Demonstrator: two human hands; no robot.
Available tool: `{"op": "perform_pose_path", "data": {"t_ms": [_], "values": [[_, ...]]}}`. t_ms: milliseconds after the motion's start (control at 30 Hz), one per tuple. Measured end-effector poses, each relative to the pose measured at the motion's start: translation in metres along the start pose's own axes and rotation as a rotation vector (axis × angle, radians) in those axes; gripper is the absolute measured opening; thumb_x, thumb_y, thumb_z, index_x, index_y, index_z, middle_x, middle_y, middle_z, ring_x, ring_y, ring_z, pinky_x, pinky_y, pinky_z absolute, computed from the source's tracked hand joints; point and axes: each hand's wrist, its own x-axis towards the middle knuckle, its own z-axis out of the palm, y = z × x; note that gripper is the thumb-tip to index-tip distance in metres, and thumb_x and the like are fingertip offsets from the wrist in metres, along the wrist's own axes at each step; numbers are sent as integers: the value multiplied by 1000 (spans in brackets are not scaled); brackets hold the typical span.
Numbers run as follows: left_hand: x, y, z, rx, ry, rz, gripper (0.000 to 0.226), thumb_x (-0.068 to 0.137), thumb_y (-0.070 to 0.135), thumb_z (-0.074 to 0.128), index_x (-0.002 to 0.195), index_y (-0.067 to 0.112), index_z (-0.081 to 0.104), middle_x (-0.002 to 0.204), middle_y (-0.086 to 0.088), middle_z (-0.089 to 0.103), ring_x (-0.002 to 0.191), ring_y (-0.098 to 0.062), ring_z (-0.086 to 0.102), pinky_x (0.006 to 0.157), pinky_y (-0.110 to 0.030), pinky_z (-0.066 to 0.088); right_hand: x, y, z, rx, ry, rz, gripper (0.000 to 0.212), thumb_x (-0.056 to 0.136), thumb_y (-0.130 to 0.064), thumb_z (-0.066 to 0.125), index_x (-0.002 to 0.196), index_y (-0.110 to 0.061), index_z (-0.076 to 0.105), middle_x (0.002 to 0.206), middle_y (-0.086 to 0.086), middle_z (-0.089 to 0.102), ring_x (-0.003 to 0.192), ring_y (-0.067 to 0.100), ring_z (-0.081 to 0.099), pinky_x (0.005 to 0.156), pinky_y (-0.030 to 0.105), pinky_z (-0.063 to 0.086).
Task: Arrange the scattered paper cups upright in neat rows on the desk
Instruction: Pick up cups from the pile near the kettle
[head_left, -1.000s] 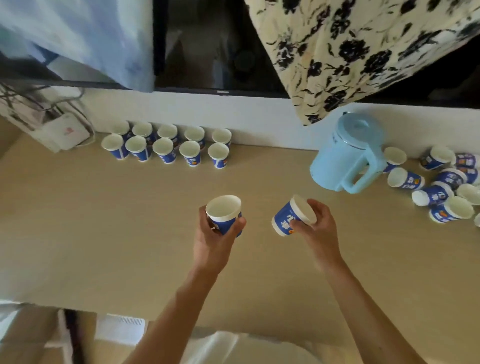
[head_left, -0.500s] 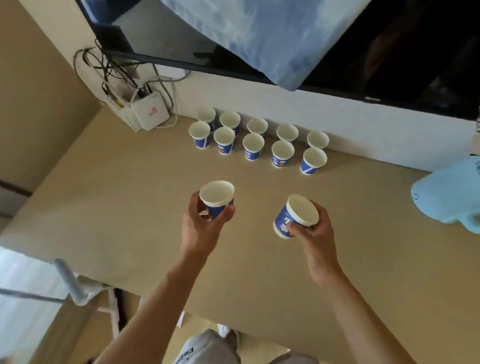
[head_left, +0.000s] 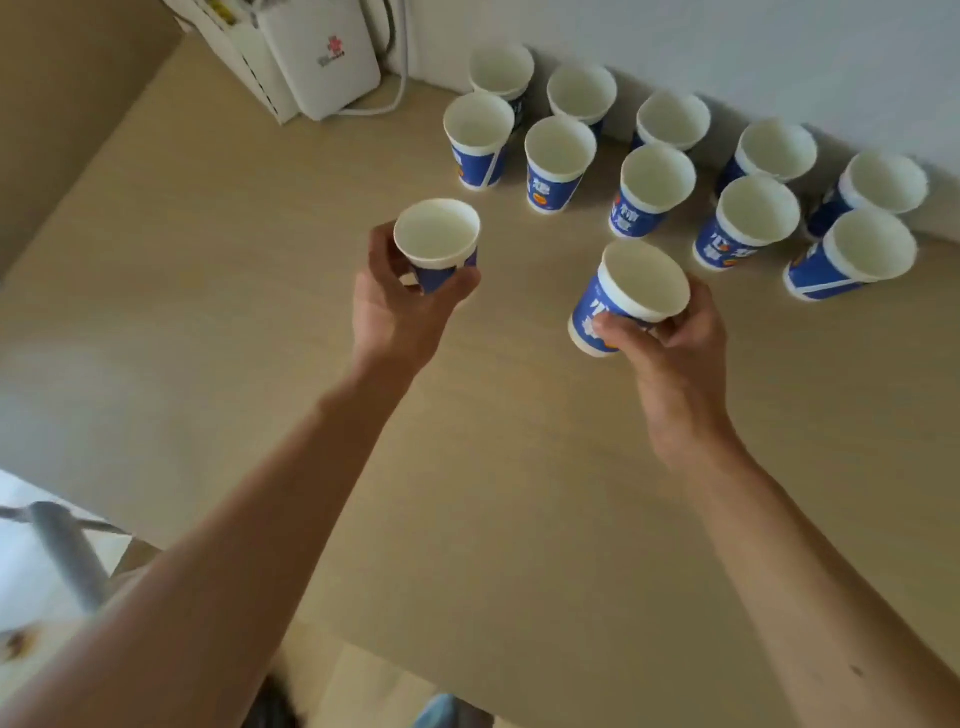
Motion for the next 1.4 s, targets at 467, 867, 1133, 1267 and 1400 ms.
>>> {"op": "perform_pose_path", "data": {"t_ms": [467,867,1133,1267,1400], "values": [[71,-41,38,87,34,149,69,65,34,87,125,18,57,114,11,67,103,-4,64,86,-30,59,49,40,54,77,-7,-154,62,70,-5,82,126,-13,55,120,3,67,101,4,65,82,17,52],[82,-36,48,119,5,190,67,69,29,89,125,16,56,115,10,66,105,-6,65,88,-33,58,64,39,65,57,3,-189,56,67,-14,83,115,-24,57,118,-1,68,105,8,66,87,22,54],[87,-33,47,141,25,179,69,70,33,89,127,18,54,117,12,64,103,-2,62,79,-12,52,69,41,67,51,-13,-188,59,69,-6,85,117,-23,55,121,0,68,109,11,67,88,24,55],[88,-31,45,164,24,168,71,70,36,89,129,18,53,117,13,63,104,-4,62,78,-11,51,72,43,70,36,-13,-191,62,68,-8,85,121,-20,55,123,2,67,112,14,66,95,29,56],[83,-32,39,204,15,141,81,68,36,92,134,20,49,127,9,61,113,-8,60,92,-27,54,78,45,73,25,-1,-207,63,70,-3,87,121,-20,54,121,-1,66,110,11,66,93,24,54]]}}
